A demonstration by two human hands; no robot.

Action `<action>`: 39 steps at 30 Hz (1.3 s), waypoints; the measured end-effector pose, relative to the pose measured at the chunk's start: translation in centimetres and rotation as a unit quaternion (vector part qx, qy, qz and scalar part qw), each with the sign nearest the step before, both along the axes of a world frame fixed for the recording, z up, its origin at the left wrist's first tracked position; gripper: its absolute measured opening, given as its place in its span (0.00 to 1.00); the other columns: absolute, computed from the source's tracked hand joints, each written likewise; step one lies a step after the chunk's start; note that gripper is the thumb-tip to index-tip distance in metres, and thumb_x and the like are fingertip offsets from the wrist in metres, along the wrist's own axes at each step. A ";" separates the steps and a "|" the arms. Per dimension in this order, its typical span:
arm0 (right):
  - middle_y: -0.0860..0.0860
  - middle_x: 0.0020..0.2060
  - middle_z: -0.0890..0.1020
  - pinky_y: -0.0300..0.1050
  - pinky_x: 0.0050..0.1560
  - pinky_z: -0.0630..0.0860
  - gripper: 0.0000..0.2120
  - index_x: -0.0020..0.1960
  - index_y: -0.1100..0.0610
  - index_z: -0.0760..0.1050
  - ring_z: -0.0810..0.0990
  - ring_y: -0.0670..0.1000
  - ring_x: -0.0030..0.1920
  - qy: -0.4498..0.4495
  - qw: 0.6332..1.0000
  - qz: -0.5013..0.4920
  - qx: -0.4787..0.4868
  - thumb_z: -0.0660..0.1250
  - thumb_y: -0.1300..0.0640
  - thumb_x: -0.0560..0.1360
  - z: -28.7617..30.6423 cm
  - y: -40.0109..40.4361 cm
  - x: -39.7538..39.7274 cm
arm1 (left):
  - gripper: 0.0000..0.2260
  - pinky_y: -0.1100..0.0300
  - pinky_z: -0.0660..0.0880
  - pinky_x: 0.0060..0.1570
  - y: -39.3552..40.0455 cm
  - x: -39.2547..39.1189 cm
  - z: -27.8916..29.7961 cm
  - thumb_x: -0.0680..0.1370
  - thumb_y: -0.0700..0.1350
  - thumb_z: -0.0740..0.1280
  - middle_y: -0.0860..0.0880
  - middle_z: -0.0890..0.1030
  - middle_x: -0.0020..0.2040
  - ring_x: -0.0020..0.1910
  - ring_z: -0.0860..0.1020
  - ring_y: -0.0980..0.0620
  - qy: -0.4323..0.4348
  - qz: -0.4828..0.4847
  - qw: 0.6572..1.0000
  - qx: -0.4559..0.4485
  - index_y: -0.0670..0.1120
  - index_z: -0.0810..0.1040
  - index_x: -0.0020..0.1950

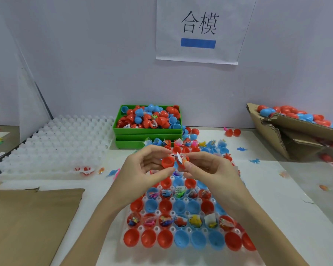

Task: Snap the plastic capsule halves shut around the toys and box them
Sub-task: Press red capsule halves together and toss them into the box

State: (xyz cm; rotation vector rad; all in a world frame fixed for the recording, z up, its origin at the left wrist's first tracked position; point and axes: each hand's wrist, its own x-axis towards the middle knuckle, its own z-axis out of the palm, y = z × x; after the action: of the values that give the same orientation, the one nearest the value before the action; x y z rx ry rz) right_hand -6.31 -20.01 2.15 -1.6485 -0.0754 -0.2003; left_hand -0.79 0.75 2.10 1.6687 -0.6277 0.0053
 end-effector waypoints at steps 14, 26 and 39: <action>0.41 0.46 0.87 0.37 0.49 0.82 0.11 0.56 0.50 0.83 0.86 0.44 0.49 -0.086 0.988 -0.040 -0.124 0.77 0.54 0.74 -0.8 0.7 0.1 | 0.06 0.60 0.83 0.49 -1.4 -0.1 -1.4 0.75 0.44 0.78 0.57 0.87 0.46 0.48 0.85 0.53 -0.053 0.092 0.994 0.029 0.52 0.88 0.52; 0.40 0.48 0.83 0.33 0.51 0.80 0.15 0.60 0.49 0.81 0.83 0.41 0.51 -0.163 0.954 -0.086 -0.237 0.77 0.56 0.75 -1.5 1.6 -0.1 | 0.15 0.58 0.82 0.54 -1.8 -0.7 -1.3 0.78 0.37 0.74 0.58 0.86 0.52 0.53 0.84 0.53 -0.077 0.088 0.992 0.038 0.56 0.86 0.59; 0.51 0.56 0.79 0.30 0.58 0.76 0.13 0.64 0.59 0.80 0.80 0.46 0.53 -0.247 0.884 -0.125 -0.376 0.71 0.62 0.80 -1.4 1.7 -0.2 | 0.14 0.60 0.82 0.55 -2.5 -1.1 -1.5 0.80 0.37 0.72 0.55 0.87 0.54 0.55 0.85 0.53 -0.049 0.069 0.996 -0.011 0.49 0.85 0.64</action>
State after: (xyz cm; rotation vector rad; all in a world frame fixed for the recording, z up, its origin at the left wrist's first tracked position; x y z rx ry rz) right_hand -6.47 -18.33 0.75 -2.3446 -0.3667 -0.8783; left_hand -1.89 -1.71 0.65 1.6950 -0.5834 0.1932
